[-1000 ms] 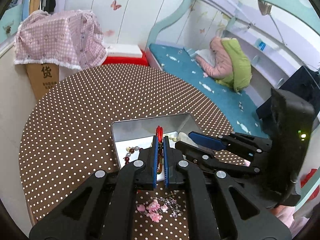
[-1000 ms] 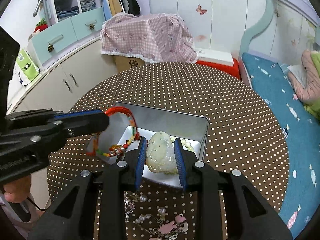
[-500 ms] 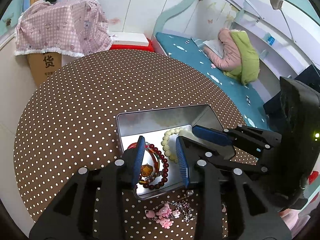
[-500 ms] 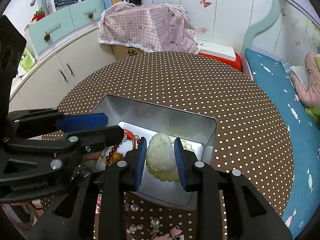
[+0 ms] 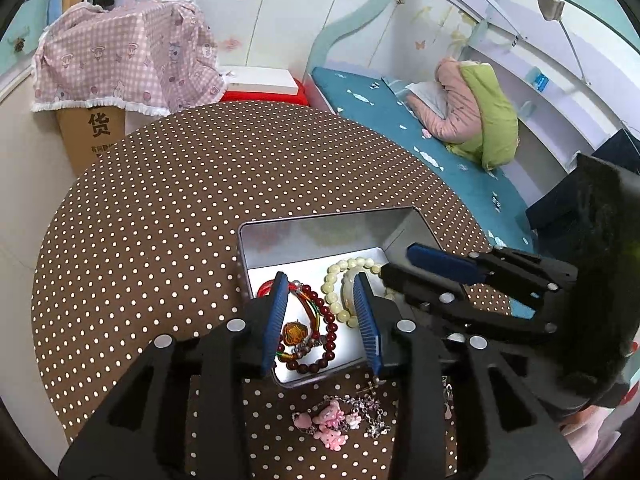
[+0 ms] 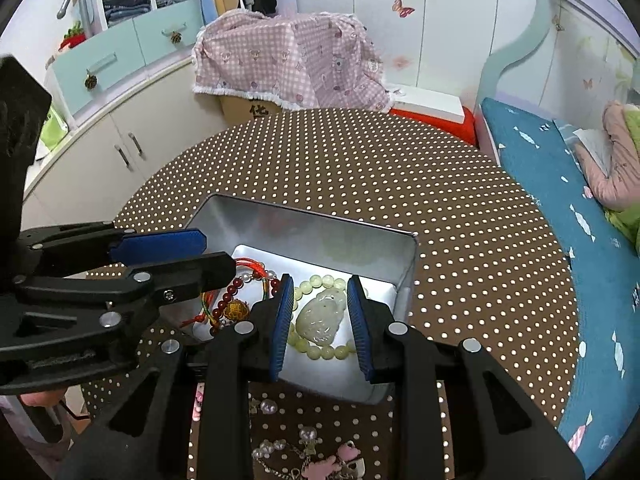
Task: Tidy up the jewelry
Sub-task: 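Open both grippers to release the pendant and cord bracelet inside the tin, then withdraw both grippers from the tin toward the pink charms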
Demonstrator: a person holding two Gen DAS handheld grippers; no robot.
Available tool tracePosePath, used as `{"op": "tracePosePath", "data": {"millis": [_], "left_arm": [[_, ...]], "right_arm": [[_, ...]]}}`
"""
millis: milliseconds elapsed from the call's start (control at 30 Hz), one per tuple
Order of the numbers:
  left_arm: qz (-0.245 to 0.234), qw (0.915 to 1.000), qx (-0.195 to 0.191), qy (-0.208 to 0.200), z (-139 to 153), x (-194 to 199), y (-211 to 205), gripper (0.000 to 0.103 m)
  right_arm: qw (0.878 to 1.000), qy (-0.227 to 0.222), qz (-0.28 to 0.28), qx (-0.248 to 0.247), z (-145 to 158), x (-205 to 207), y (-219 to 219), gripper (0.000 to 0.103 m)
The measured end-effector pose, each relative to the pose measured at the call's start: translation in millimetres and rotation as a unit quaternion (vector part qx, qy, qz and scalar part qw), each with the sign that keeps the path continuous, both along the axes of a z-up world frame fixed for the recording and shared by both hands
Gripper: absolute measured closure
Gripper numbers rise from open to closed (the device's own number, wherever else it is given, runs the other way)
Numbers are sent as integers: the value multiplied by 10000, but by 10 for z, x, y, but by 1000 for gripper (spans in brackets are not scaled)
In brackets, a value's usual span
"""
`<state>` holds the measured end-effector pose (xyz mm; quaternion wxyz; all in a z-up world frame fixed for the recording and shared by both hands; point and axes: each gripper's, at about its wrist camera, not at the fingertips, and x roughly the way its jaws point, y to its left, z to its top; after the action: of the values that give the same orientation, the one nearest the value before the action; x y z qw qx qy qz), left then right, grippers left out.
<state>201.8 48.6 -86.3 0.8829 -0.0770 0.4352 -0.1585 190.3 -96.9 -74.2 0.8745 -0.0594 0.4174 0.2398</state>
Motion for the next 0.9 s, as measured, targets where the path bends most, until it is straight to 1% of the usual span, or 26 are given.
{"op": "tracePosePath", "data": {"millis": [67, 133, 167, 200, 233, 267, 333, 433, 467, 500, 533, 633, 733, 833, 900], "left_arm": [[-8, 10000, 10, -22, 18, -50, -5, 67], [-5, 10000, 32, -62, 46, -100, -22, 59], [-6, 10000, 30, -92, 65, -126, -28, 50], [-8, 9999, 13, -148, 89, -168, -25, 45], [-2, 9998, 7, -182, 106, -195, -26, 45], [21, 9997, 22, -222, 129, -236, -20, 44], [118, 9994, 125, -283, 158, -312, -13, 41], [203, 9991, 179, -339, 193, -422, 9, 34], [240, 9989, 189, -353, 201, -457, 18, 29], [301, 9986, 210, -385, 214, -508, 30, 24], [360, 9982, 238, -423, 225, -562, 42, 22], [487, 9971, 372, -459, 228, -687, 55, 18], [604, 9960, 494, -426, 190, -818, 60, 14], [671, 9956, 552, -357, 129, -963, 60, 14], [833, 9937, 664, -336, 69, -1066, 59, 14]], "right_arm": [[10000, -58, -43, 36, 41, -37, -44, 76], [9999, -59, -82, 74, 71, -58, -73, 76], [9999, -51, -94, 93, 80, -62, -83, 76], [9998, -38, -128, 133, 96, -77, -113, 76], [9997, -37, -183, 156, 108, -85, -130, 73], [9996, -36, -225, 177, 120, -90, -147, 70], [9991, -34, -334, 259, 152, -129, -178, 51], [9985, -130, -442, 280, 209, -226, -218, 40], [9984, -175, -468, 263, 223, -259, -228, 38], [9982, -228, -507, 244, 238, -299, -242, 32], [9977, -269, -566, 243, 250, -333, -261, 26], [9963, -296, -732, 343, 270, -410, -322, 15], [9950, -327, -862, 377, 276, -526, -366, 11], [9945, -444, -903, 306, 283, -666, -347, 11], [9947, -509, -835, 332, 301, -767, -316, 10]]}}
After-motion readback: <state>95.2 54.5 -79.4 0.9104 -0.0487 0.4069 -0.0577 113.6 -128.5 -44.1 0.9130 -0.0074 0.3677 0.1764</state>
